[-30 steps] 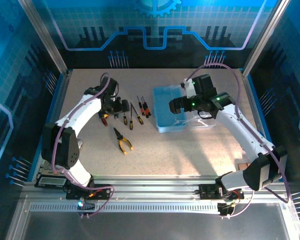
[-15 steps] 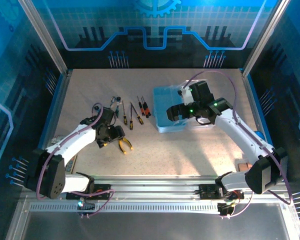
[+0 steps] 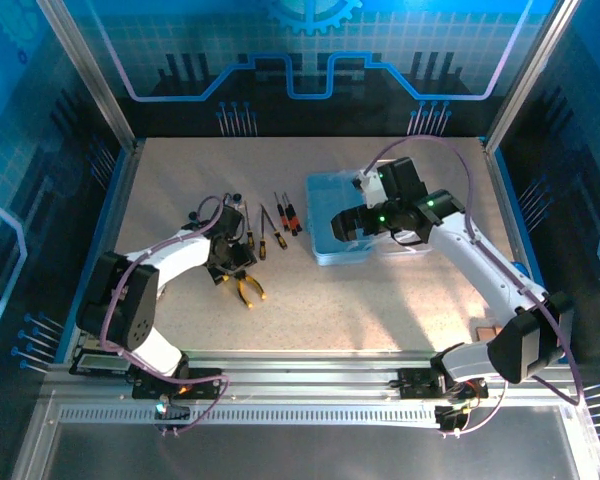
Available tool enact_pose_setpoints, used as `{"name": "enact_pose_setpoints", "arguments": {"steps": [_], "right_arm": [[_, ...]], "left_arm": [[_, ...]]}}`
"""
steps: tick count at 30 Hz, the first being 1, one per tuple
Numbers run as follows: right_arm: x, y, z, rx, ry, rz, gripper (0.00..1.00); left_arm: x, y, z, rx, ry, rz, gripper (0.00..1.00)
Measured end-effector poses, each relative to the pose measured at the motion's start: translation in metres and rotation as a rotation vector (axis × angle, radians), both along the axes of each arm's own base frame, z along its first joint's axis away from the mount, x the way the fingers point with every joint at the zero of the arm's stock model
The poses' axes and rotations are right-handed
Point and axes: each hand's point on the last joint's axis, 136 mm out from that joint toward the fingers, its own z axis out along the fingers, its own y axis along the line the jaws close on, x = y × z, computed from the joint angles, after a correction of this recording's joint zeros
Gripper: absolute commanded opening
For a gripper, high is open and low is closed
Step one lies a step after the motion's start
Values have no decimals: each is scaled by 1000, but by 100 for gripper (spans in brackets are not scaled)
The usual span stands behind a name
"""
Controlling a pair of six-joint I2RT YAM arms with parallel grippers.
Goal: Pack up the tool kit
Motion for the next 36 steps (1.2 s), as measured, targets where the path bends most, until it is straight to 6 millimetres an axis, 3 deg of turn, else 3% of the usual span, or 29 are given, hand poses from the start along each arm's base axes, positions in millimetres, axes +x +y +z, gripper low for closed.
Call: {"name": "enact_pose_setpoints", "arguments": {"steps": [6, 17, 30, 36], "right_arm": [[-11, -4, -27, -25, 59, 4, 100], [-5, -17, -25, -115, 57, -26, 100], [-11, -25, -18, -156, 52, -34, 100], [-14, -24, -12, -140, 42, -29, 100]], "left_arm": [[-3, 6, -9, 46, 48, 2, 38], [-4, 10, -9, 72, 79, -10, 0], [-1, 3, -5, 47, 60, -81, 0], [19, -14, 26, -13, -38, -143, 0]]}}
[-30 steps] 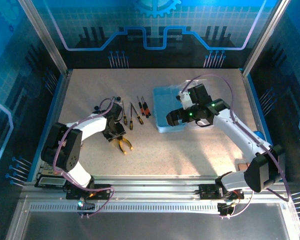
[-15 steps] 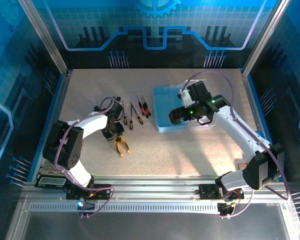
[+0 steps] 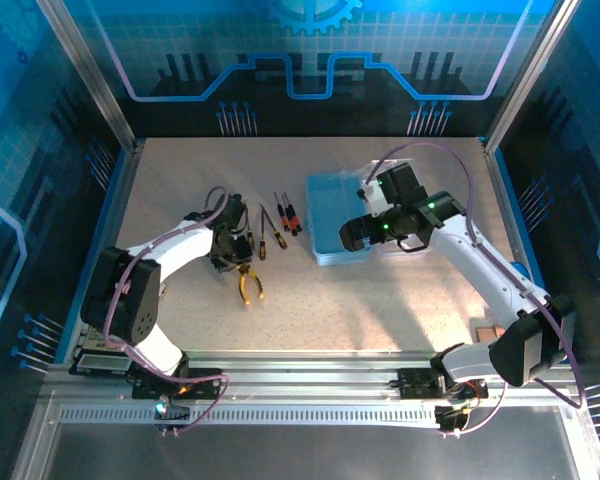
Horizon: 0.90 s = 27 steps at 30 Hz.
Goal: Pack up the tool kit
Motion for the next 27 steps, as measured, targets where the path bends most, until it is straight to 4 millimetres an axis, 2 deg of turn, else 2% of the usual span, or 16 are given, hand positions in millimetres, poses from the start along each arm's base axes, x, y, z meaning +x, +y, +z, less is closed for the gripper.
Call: {"name": "enact_pose_setpoints", "arguments": {"steps": [4, 9, 13, 15, 19, 24, 27], "right_arm": [[-2, 3, 2, 17, 6, 4, 100], [-7, 12, 3, 40, 14, 33, 100], [-17, 33, 8, 69, 12, 92, 88], [-19, 46, 16, 95, -8, 121, 78], [-14, 73, 25, 145, -39, 160, 72], [-6, 102, 10, 156, -19, 183, 62], [-2, 113, -3, 154, 4, 184, 59]], "left_arm": [[22, -13, 37, -55, -102, -37, 0], [35, -28, 69, -132, -166, -69, 0], [39, -42, 87, -191, -186, -99, 0], [42, -52, 100, -220, -205, -124, 0], [47, -79, 131, -275, -264, -188, 0], [49, -103, 159, -326, -313, -244, 0], [51, -112, 161, -337, -311, -263, 0]]}}
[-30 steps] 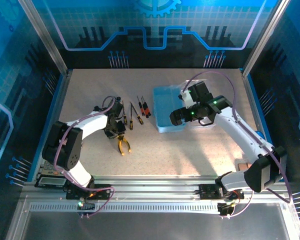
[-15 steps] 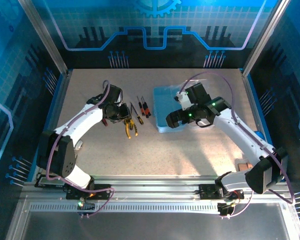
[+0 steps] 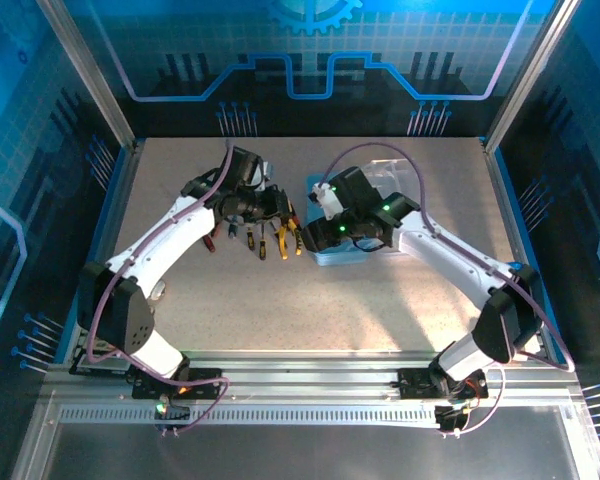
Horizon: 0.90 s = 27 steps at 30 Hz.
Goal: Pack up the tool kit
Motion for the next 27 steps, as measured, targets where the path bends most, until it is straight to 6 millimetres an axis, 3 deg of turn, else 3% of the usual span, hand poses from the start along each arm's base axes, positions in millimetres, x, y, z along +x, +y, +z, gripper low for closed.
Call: {"name": "enact_pose_setpoints", "arguments": {"steps": [3, 8, 18, 27], "right_arm": [[2, 8, -4, 5, 5, 3, 58], [5, 22, 7, 49, -19, 13, 58], [8, 32, 1, 70, -3, 6, 56], [11, 28, -1, 59, -1, -28, 21]], "left_arm": [[2, -5, -6, 6, 13, -9, 0], [2, -10, -14, 12, 35, -20, 0], [5, -14, -7, 1, 19, -28, 0], [6, -15, -2, -4, 9, -29, 0]]}}
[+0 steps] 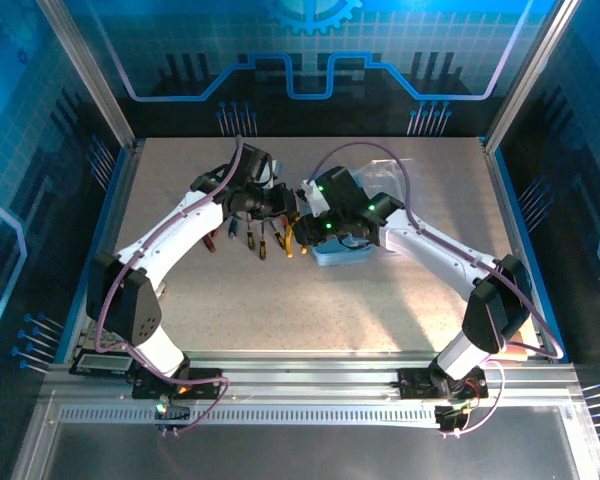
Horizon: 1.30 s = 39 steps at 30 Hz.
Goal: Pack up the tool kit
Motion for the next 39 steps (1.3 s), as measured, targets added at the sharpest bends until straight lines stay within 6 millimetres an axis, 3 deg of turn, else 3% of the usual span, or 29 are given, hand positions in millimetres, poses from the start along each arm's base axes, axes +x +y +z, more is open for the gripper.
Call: {"name": "enact_pose_setpoints", "arguments": {"steps": [8, 9, 12, 17, 18, 23, 27, 30, 35, 39], "right_arm": [[2, -5, -6, -17, 6, -32, 0], [2, -5, -6, -16, 7, -31, 0], [2, -5, -6, -13, 8, -31, 0], [2, -12, -6, -9, 26, -23, 0], [4, -17, -6, -12, 29, -29, 0], [21, -53, -8, -50, 45, -85, 0], [39, -79, -10, -101, 65, -117, 0], [55, -86, -17, -147, 73, -118, 0], [66, -85, -46, -222, 127, -101, 0], [72, -88, -67, -270, 162, -118, 0]], "left_arm": [[-1, 0, -1, 2, 7, -1, 0], [-2, 0, -1, 3, 8, -1, 8], [-2, 1, -2, 6, 11, 0, 54], [4, 9, 1, 9, -9, 9, 96], [6, 17, 2, 17, -15, 26, 99], [19, 74, 10, 107, -57, 137, 99], [9, 117, -2, 228, -44, 208, 99], [-7, 134, -23, 303, 10, 220, 99], [-30, 146, -58, 374, 110, 213, 99], [-35, 148, -66, 387, 129, 206, 99]]}}
